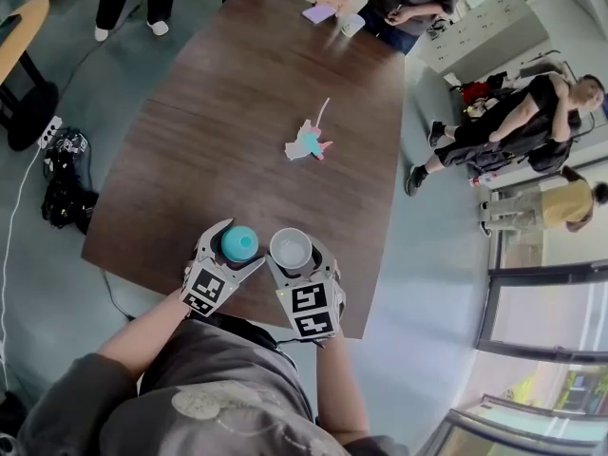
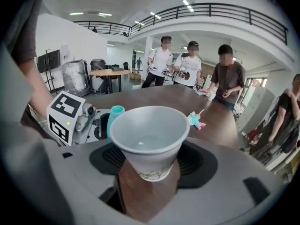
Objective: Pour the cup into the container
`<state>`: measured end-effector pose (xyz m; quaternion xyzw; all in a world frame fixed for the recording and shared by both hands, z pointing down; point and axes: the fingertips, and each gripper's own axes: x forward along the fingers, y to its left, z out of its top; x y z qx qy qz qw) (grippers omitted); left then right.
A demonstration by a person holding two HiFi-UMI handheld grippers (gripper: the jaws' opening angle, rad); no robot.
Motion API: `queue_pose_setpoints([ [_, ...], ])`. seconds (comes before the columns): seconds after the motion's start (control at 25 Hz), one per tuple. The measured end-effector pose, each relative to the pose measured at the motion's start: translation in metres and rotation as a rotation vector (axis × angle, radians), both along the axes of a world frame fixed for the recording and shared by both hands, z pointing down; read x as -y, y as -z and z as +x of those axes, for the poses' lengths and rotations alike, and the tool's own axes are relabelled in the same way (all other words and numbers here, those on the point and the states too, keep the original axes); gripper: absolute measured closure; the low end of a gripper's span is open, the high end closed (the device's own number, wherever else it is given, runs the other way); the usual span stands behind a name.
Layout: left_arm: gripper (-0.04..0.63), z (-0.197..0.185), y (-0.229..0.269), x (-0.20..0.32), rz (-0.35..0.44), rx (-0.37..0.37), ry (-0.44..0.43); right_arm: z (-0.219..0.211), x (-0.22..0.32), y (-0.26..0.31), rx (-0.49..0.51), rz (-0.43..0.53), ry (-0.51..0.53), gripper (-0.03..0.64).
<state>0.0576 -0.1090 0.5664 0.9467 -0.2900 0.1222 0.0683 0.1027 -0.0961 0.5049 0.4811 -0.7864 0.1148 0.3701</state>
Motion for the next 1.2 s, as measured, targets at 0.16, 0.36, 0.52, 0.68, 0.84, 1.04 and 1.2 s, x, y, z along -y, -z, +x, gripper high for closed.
queue_pose_setpoints([
  [0.16,0.155,-0.005,-0.001,-0.004,-0.017,-0.011,0.006,0.009,-0.003,-0.005,0.064,0.013,-0.048,0.318],
  [0.36,0.155,-0.017,-0.002,-0.016,-0.028,-0.01,0.021,0.022,-0.01,-0.016,0.136,0.036,-0.113,0.318],
  [0.52,0.155,-0.031,0.004,-0.022,-0.028,-0.02,0.062,0.03,-0.015,-0.022,0.164,0.072,-0.144,0.318],
  [0.68,0.155,-0.044,0.012,-0.026,-0.033,-0.037,0.098,0.04,-0.019,-0.027,0.187,0.121,-0.185,0.318],
  [0.84,0.156,-0.056,0.021,-0.031,-0.031,-0.048,0.124,0.05,-0.026,-0.04,0.212,0.152,-0.228,0.318],
  [1.04,0.16,-0.065,0.018,-0.032,-0.059,-0.048,0.159,0.053,-0.029,-0.055,0.252,0.159,-0.234,0.318],
  [1.2,0.256,-0.07,0.015,-0.028,-0.055,-0.027,0.196,0.049,-0.029,-0.066,0.261,0.163,-0.224,0.318],
])
